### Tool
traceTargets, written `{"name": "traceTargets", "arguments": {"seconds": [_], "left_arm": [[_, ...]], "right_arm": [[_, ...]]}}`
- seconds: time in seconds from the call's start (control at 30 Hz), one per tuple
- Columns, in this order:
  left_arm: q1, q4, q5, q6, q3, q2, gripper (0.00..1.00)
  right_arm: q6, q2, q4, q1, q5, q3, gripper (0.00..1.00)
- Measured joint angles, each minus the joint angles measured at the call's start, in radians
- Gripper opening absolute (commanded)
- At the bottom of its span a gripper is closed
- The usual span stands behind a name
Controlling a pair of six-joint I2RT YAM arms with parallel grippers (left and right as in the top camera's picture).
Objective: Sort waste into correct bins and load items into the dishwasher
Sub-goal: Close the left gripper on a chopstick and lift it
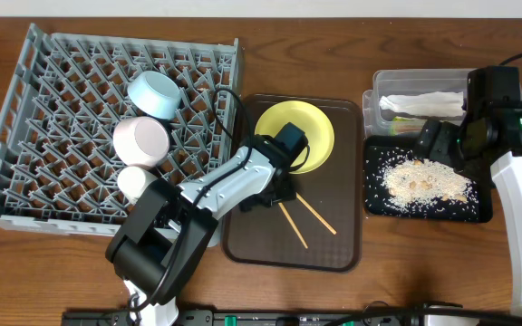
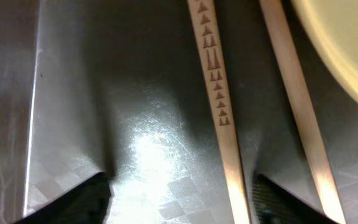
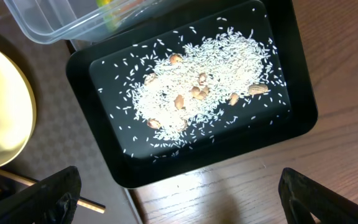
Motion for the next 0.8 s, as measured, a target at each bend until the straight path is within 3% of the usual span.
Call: {"name": "traceTargets", "arguments": {"seconds": [0.2,0.7,0.8], "left_arm": [[0.0,0.0,-0.002,0.003,0.0,0.006,0.43],[-0.008,0.013,-0.001,0.004,-0.006,0.01,0.38],[-0.011,0.026,-0.002,0.004,-0.016,0.004,0.33]], "right_arm": [[0.0,0.0,-0.003,0.0,0.0,0.0,0.99],[0.0,0.0,-0.01,0.0,0.0,0.0,0.99],[0.0,0.0,-0.01,0.0,0.0,0.0,0.99]]}}
